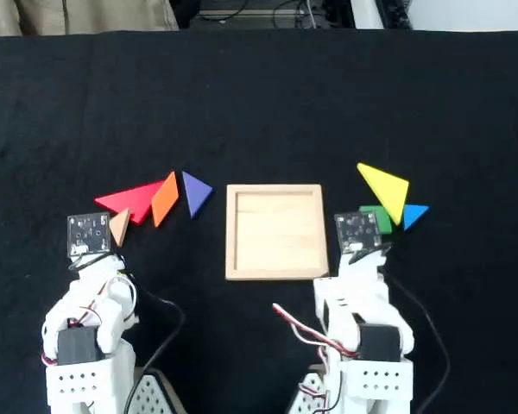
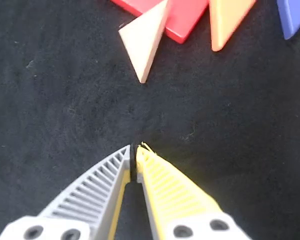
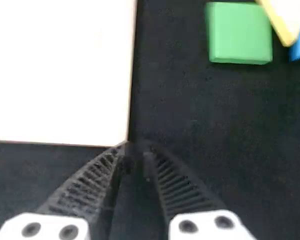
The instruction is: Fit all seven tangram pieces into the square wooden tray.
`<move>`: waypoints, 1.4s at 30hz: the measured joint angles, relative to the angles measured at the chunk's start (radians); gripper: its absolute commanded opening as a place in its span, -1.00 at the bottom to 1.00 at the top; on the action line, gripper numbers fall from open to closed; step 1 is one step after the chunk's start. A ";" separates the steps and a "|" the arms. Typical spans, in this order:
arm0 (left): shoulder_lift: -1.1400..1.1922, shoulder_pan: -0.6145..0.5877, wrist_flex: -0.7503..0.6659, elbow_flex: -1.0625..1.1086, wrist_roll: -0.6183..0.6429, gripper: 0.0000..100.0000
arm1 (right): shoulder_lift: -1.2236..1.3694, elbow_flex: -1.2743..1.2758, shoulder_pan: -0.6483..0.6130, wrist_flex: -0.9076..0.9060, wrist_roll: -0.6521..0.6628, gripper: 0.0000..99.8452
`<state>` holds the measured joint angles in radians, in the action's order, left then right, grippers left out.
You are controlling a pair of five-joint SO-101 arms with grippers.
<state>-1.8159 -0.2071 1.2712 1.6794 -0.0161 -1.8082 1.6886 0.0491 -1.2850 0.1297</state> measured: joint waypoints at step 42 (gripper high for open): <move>0.000 0.008 -0.193 0.000 0.000 -0.93 | 0.000 -0.100 0.101 0.382 0.103 -0.97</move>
<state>-1.8159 -0.1995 1.0779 1.6794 -0.0161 -1.8082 1.5888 0.1504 -0.9030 0.2325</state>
